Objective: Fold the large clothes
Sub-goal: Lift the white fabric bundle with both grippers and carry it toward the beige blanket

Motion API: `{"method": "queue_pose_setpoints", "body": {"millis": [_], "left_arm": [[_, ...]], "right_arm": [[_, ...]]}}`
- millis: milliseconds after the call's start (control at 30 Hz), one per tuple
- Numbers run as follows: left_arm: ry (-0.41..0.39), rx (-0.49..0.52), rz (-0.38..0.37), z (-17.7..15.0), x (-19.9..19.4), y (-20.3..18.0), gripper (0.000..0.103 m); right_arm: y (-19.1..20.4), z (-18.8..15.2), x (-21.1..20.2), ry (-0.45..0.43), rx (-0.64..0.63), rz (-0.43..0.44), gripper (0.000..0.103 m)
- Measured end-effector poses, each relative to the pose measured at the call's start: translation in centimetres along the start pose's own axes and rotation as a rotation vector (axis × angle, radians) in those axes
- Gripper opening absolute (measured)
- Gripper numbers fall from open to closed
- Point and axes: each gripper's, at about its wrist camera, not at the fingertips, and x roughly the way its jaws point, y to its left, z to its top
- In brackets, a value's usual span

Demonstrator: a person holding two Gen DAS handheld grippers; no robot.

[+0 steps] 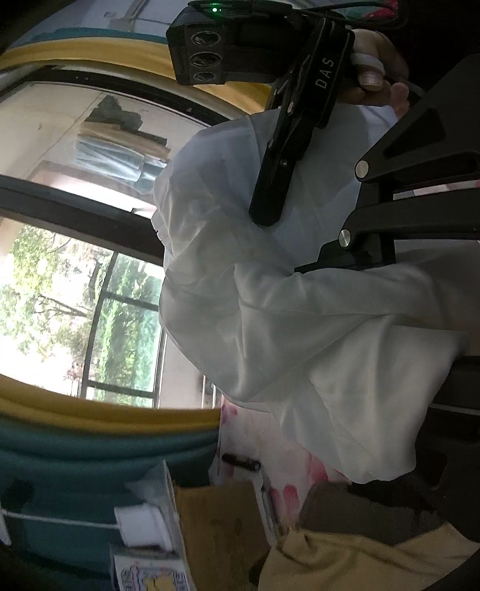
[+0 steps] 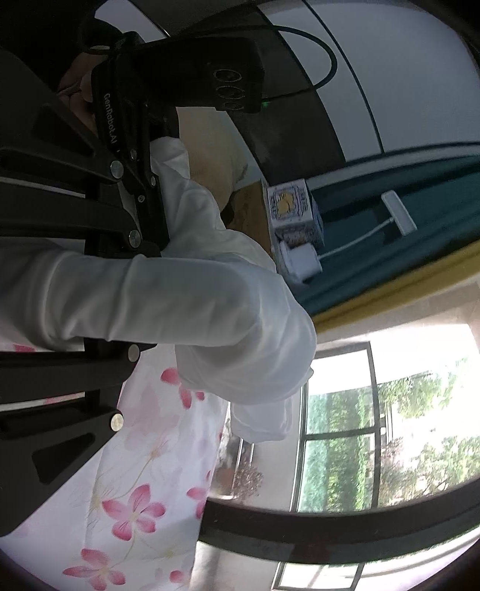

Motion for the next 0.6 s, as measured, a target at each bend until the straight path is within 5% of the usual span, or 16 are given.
{"method": "queue_pose_setpoints", "body": {"millis": [600], "left_arm": [[-0.049, 0.003, 0.100, 0.1, -5.6, 4.0, 0.020]], "right_arm": [[5.4, 1.3, 3.2, -0.013, -0.042, 0.092, 0.018]]}}
